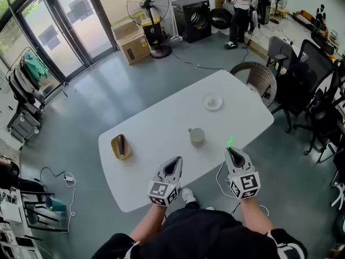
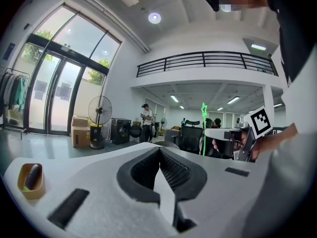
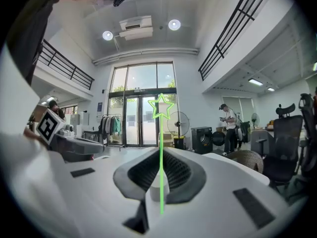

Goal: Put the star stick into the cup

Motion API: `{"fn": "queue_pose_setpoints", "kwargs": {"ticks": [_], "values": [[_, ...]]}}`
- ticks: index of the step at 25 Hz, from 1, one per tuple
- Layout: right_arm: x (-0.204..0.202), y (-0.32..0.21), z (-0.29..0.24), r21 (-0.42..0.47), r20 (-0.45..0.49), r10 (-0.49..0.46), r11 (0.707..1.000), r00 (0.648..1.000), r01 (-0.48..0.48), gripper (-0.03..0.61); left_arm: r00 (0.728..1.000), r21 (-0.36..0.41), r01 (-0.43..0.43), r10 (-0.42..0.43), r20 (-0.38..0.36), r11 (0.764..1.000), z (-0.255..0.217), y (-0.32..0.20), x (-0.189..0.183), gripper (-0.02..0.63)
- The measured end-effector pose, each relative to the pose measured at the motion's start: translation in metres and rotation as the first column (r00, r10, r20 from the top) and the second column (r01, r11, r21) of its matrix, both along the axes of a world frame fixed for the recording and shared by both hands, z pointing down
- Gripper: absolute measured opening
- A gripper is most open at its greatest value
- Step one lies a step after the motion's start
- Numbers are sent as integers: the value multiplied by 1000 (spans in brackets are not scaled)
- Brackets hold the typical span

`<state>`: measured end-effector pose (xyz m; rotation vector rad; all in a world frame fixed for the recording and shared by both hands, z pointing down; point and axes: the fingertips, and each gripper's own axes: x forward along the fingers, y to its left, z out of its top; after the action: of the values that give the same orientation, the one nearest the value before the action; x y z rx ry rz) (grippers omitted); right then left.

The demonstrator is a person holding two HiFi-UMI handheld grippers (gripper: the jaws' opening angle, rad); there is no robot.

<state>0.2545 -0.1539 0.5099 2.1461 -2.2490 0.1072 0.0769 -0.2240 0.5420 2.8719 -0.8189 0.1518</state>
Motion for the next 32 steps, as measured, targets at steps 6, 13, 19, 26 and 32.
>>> {"fn": "queue_pose_setpoints", "kwargs": {"ticks": [6, 13, 19, 26, 32], "values": [[-11, -55, 2, -8, 3, -23, 1000, 1000, 23, 23, 1000, -4, 21, -21, -4, 1000, 0, -47, -10, 9], [-18, -96, 8, -16, 22, -28, 999, 999, 29, 23, 999, -17, 32, -32, -14, 999, 4, -77, -22, 9], [-25, -121, 15, -36, 30, -44, 998, 999, 45, 23, 998, -14, 54, -54, -29, 998, -4, -91, -33, 9], [-24, -152, 30, -70, 29, -106, 992, 994, 108, 23, 993, -28, 115, -115, -9, 993, 2, -101, -38, 9], [-26, -178, 39, -82, 30, -164, 983, 986, 166, 23, 983, -34, 183, -183, 13, 982, 10, -102, -41, 9]]}}
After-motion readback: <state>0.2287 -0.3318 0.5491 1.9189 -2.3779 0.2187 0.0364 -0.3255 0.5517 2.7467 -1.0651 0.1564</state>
